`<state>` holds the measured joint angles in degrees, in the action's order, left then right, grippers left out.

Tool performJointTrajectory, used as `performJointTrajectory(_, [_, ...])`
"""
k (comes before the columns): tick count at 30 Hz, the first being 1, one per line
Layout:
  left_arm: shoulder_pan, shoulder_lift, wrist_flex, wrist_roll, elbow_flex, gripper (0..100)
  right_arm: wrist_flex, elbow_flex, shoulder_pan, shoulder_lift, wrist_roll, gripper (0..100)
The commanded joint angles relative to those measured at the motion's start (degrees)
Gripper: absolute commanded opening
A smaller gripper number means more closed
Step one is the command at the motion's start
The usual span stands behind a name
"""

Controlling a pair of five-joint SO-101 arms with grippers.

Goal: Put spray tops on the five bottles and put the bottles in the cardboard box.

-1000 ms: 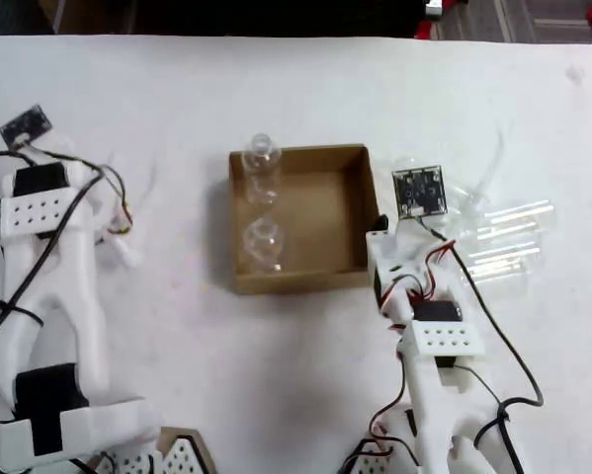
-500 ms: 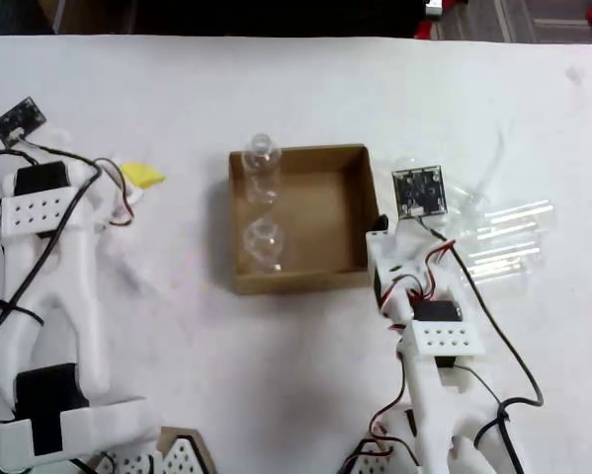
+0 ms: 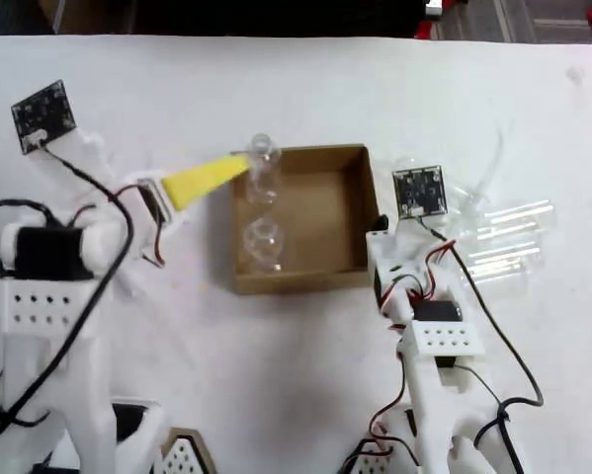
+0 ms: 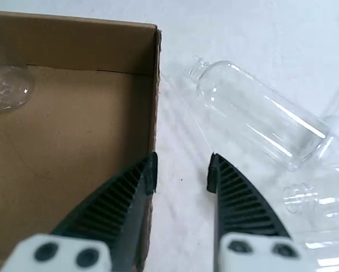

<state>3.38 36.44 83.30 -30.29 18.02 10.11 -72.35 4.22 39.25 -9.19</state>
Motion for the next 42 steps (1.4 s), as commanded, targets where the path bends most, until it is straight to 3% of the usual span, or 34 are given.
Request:
performJointTrajectory(1, [-2.1,2.6,-6.1,5.3,4.0,61,-0.8,1.4,0.1,1.5,0.0,13.1])
performJointTrajectory(8, [-1.7,3.0,-12.0,5.8,14.8,61,-0.8,1.4,0.7,1.5,0.0,13.1])
performJointTrajectory(20, [-5.1,3.0,-12.3,5.8,17.1,60,-0.8,1.4,0.6,1.5,0.0,13.3])
performJointTrajectory(24, [-4.7,3.0,-12.7,5.9,17.0,47,-0.8,1.4,0.5,1.5,0.0,13.4])
performJointTrajectory(29, [-4.5,2.7,-15.2,5.9,17.5,20,-1.0,1.5,0.2,1.5,0.0,13.9])
performJointTrajectory(32, [-2.2,2.7,-15.3,5.7,17.1,2,-1.1,1.5,0.1,1.5,0.1,20.6])
performJointTrajectory(36, [3.4,2.6,-20.8,5.5,17.8,8,-0.8,1.5,0.5,1.5,0.1,31.9])
performJointTrajectory(42, [10.9,3.0,-32.3,5.5,22.5,2,-0.7,1.5,0.2,1.5,0.0,28.3])
